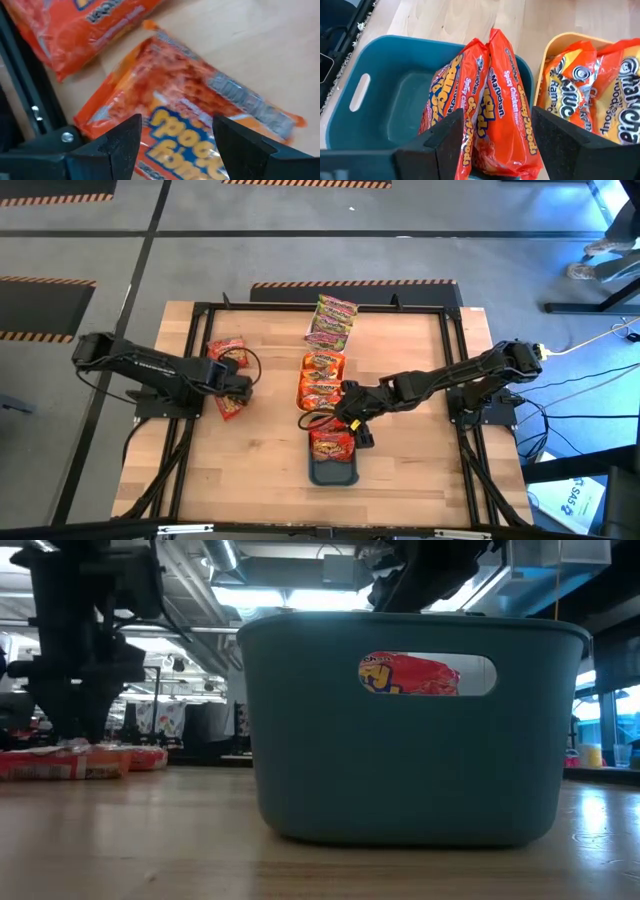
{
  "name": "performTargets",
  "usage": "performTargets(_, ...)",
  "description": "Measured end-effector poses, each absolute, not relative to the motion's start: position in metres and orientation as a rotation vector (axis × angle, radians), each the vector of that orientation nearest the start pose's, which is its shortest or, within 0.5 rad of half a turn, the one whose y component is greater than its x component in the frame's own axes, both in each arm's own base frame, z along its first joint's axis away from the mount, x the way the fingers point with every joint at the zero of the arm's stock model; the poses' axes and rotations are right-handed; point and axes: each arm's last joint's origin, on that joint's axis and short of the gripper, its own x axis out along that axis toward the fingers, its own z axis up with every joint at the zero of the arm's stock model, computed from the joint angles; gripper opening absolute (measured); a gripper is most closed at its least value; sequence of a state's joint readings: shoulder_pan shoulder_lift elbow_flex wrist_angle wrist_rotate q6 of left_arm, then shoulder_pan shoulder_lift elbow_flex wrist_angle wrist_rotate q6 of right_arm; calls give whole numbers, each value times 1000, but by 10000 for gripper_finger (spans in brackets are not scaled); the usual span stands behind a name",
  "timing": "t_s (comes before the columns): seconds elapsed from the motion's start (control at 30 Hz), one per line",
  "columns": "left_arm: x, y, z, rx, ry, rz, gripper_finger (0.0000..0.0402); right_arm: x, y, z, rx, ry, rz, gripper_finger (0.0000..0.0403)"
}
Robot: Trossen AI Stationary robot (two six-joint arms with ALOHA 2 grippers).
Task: Sort Maruchan noodles
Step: Put the orange noodle pack into the blue bin
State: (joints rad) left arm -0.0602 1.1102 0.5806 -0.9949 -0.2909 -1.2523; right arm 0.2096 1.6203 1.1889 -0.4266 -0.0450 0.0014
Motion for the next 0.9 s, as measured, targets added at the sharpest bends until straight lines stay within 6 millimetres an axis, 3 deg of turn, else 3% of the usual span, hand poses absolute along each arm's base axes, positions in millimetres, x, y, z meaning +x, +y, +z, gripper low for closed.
performTargets(0.23,151,1,164,-705,1156,948,238,336,73,246,-67,859,237,215)
performTargets(0.4,159,-6,164,-563,1215,682,238,336,73,246,-65,857,236,215)
performTargets(0.7,178,-46,170,-279,1118,125,238,337,73,246,-64,849,237,215)
performTargets(0.8,182,-63,171,-222,1051,18,238,338,73,247,-63,837,237,215)
performTargets(0.9,185,-72,176,-242,1020,16,238,340,74,249,-60,807,238,215)
